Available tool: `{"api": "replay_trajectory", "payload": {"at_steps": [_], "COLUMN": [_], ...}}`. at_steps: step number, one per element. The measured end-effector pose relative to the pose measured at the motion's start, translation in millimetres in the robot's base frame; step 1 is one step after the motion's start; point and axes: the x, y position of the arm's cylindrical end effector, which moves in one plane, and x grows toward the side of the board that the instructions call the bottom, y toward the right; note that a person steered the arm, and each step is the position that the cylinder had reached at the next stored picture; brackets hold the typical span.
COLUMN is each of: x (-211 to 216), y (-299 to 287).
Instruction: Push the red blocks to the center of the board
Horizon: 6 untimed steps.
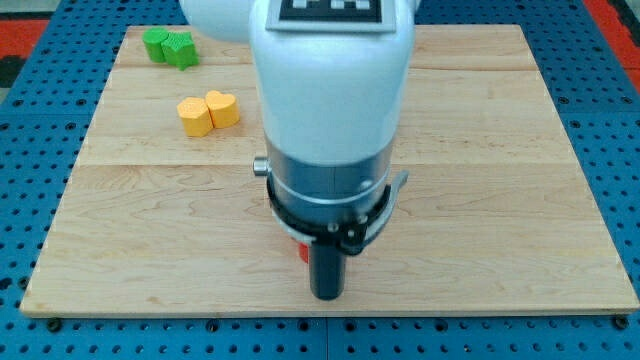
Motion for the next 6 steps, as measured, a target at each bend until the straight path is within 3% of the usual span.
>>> {"api": "replay_trajectory", "payload": {"at_steps": [3,6], "x": [-39,-129], "y": [-28,-33]}}
